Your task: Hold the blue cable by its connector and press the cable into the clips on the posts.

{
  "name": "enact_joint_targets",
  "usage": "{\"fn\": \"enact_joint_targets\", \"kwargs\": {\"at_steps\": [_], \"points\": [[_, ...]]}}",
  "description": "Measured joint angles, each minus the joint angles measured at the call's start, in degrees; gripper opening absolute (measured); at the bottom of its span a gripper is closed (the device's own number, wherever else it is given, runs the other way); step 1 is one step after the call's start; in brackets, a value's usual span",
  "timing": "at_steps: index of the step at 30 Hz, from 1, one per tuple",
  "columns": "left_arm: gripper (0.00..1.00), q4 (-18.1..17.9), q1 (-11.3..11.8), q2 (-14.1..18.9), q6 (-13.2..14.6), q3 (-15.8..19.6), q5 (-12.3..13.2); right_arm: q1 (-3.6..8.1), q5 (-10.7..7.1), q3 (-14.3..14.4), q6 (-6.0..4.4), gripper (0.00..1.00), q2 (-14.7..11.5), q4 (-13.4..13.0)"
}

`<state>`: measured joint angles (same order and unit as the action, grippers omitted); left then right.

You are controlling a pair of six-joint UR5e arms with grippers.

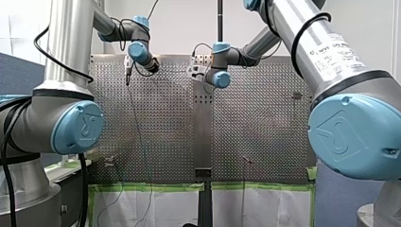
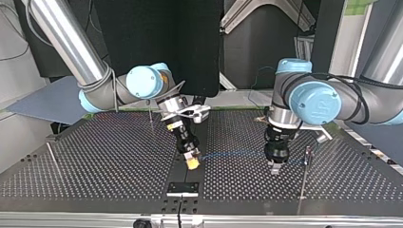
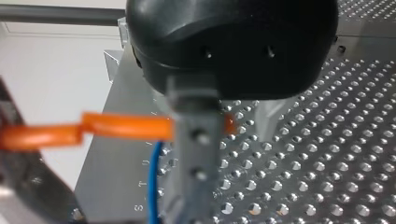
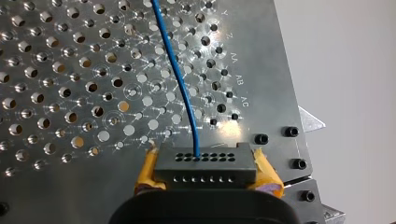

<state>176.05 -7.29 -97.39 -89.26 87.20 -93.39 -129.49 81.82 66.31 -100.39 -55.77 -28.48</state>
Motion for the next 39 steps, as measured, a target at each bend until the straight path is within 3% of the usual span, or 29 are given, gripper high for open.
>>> {"fn": "enact_joint_targets", "kwargs": {"at_steps": [8,18,24,31,39], "points": [[0.0,-1.2,-0.3,0.0,-0.7,0.0,1.8,-0.01,-0.02,0.0,0.0,0.0,0.0,0.1],[0.0,-0.9,-0.4,0.0,-3.9,0.1,-0.3,0.01,0.23,0.0,0.09,0.0,0.0,0.3],[0.0,-1.6,-0.9,0.0,-3.9,1.0,-2.2,0.01,2.13,0.3,0.75,0.0,0.0,1.4],[0.0,-5.2,-2.7,-0.1,-4.1,4.0,-3.7,0.64,4.61,3.4,1.53,0.0,0.0,2.2],[0.0,-7.4,-5.5,-0.5,-3.5,5.6,-5.7,1.44,5.42,8.0,2.03,0.0,0.0,2.1]]}}
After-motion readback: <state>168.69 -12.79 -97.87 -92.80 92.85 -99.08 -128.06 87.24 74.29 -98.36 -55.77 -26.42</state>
